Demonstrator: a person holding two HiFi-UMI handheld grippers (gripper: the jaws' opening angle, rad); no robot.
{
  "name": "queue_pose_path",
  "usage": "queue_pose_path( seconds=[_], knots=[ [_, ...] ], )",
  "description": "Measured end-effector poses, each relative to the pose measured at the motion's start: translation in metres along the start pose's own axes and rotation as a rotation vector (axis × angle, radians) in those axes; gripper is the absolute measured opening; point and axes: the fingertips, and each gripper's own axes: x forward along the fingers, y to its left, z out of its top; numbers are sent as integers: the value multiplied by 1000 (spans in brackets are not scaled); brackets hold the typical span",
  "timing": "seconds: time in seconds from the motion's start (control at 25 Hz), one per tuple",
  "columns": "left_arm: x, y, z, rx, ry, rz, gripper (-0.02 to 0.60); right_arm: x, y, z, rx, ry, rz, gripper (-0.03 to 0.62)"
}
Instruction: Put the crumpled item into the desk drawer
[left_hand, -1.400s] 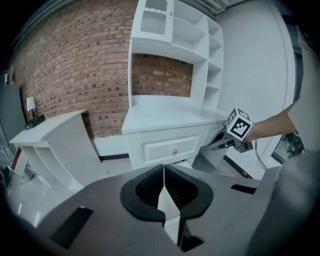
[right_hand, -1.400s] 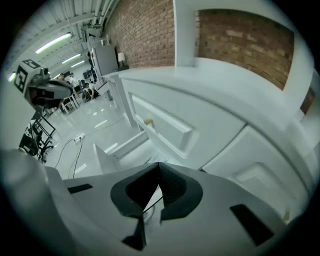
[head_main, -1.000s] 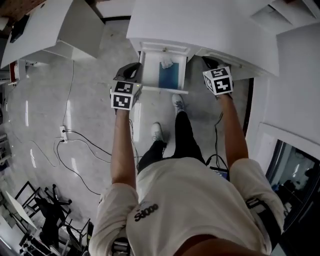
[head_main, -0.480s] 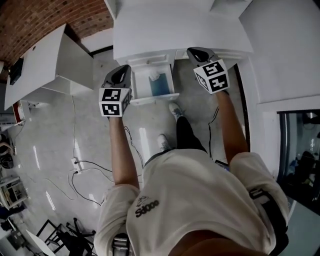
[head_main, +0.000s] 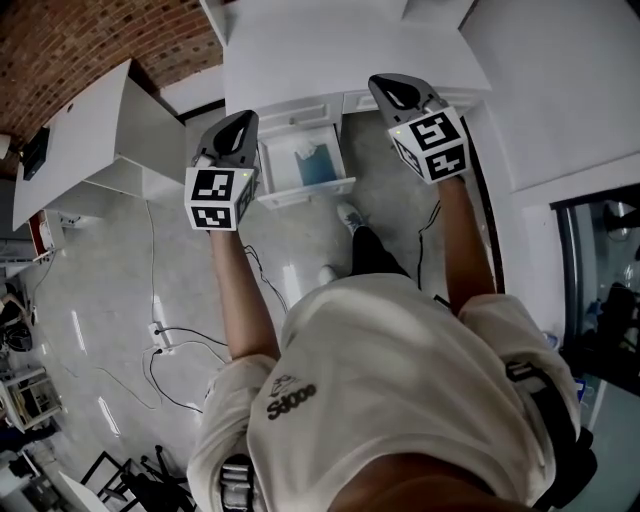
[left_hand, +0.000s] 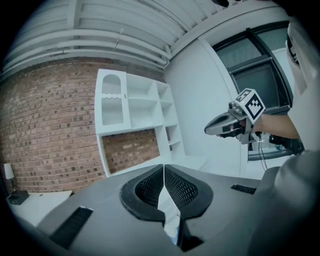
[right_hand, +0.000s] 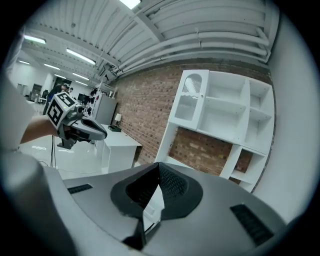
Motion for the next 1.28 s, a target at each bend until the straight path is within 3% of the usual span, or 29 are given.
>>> queue_pose_path(
  seconds=[0.16, 0.64, 1.28],
  knots=[
    [-16, 1, 17, 55, -20, 17, 21, -9, 12, 19, -26, -39, 18, 6],
    [-50, -8, 38, 85, -61, 12, 21, -19, 45, 39, -46, -64, 73, 6],
    [-51, -18, 30, 75, -47, 6, 21, -21, 57, 23, -44, -45, 123, 6]
  ],
)
